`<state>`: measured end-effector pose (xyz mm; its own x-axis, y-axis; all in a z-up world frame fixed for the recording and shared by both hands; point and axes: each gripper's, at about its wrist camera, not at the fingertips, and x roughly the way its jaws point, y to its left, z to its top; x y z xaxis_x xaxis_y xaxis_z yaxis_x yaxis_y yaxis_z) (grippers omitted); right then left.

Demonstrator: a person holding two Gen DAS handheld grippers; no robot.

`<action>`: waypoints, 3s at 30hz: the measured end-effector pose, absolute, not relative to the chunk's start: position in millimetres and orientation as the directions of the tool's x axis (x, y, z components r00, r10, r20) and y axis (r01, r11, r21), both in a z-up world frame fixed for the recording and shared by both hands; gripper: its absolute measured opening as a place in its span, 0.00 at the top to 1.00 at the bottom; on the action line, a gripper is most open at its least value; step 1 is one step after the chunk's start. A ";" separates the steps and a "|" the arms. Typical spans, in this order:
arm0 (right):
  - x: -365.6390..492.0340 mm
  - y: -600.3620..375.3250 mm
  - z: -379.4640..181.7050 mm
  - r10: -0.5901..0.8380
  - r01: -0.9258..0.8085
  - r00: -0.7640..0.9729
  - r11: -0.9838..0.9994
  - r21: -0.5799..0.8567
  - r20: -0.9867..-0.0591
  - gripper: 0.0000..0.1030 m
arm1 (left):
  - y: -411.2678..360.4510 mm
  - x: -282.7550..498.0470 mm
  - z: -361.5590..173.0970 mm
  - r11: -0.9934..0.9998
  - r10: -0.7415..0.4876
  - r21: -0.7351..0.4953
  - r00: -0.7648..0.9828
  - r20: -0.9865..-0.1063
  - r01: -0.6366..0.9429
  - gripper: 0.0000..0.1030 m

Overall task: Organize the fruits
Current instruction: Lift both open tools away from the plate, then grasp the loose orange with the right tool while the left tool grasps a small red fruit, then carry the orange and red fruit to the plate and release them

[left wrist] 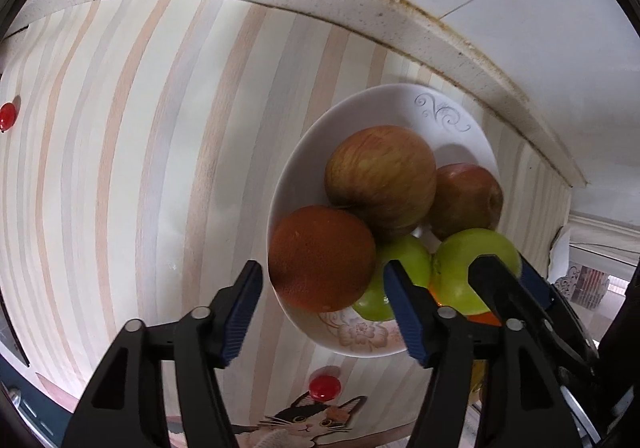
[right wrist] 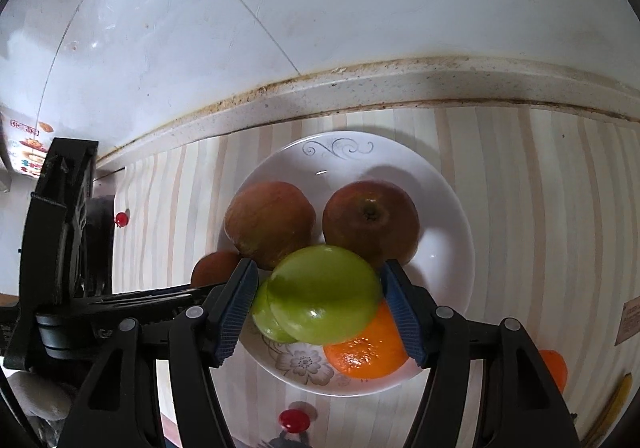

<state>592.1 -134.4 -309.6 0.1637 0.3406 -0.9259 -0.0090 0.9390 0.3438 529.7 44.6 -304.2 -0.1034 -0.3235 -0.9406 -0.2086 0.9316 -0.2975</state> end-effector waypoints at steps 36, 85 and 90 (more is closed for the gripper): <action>446.8 -166.0 -203.6 0.130 -0.118 0.369 0.989 0.092 -0.920 0.07 | 5.8 389.2 -155.9 0.998 -0.059 -0.060 0.314 -0.948 0.008 0.13; 485.9 -288.9 -361.1 0.170 0.186 0.161 0.962 0.199 -0.972 0.29 | -45.8 383.7 -318.0 0.996 -0.054 -0.054 0.008 -0.999 -0.071 0.41; 488.0 -281.7 -368.7 0.148 0.141 0.165 0.975 0.172 -0.975 0.35 | -50.3 386.0 -329.7 0.997 -0.049 -0.049 0.002 -0.999 -0.057 0.72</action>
<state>488.0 -281.7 -368.7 0.1651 0.1479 -0.9751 0.1410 0.9750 0.1717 386.0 -50.3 -329.7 0.0018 -0.0487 -0.9988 -0.0568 0.9972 -0.0488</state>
